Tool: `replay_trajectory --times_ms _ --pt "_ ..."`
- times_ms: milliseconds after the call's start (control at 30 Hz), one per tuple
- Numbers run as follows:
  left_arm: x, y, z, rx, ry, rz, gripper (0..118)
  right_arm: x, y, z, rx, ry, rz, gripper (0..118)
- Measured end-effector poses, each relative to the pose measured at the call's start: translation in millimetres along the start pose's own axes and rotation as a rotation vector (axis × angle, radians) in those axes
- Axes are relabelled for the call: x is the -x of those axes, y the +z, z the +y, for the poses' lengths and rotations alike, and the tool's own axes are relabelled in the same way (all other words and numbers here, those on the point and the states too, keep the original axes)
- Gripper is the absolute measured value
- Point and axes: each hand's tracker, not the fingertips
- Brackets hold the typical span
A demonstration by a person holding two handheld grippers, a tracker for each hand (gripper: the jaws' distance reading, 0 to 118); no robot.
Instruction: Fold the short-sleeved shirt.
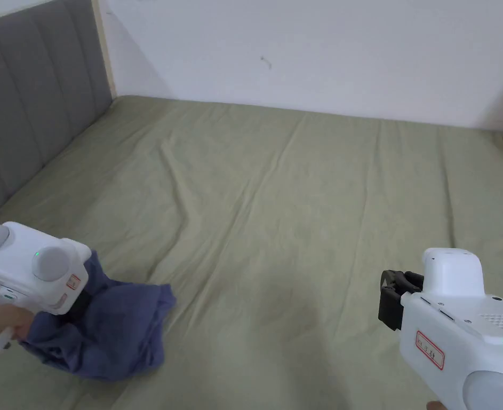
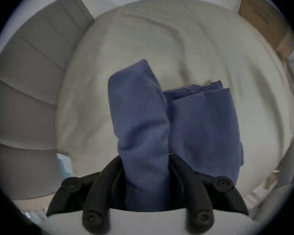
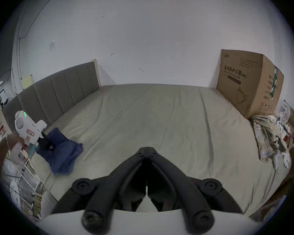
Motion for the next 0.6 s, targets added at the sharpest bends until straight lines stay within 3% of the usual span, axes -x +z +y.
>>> replay_trajectory --times_ms 67,133,167,200,233,333,500,600 --pt "0 -9 -3 0.003 -0.094 0.176 23 -1 0 -3 -0.007 -0.003 -0.01 1" --pt "3 -20 -8 0.006 -0.167 0.3 38 -1 3 -3 -0.033 -0.017 -0.019 1" --pt "5 -22 -11 -0.003 -0.164 0.3 54 -2 3 -3 -0.048 -0.025 -0.023 1" --pt "9 -20 -13 -0.012 -0.136 0.249 84 -2 3 -2 -0.057 -0.03 -0.026 1" --pt "14 -17 -13 -0.031 -0.09 0.205 99 -2 3 -2 -0.06 -0.032 -0.027 1" --pt "19 -11 -14 -0.077 0.032 0.151 103 -3 1 1 -0.059 -0.029 -0.03 1" --pt "17 5 -14 -0.126 0.068 0.141 103 -4 2 -1 -0.054 -0.03 -0.022 1" --pt "8 22 -15 -0.15 0.143 0.013 101 -6 2 -3 -0.05 -0.039 -0.018 1"
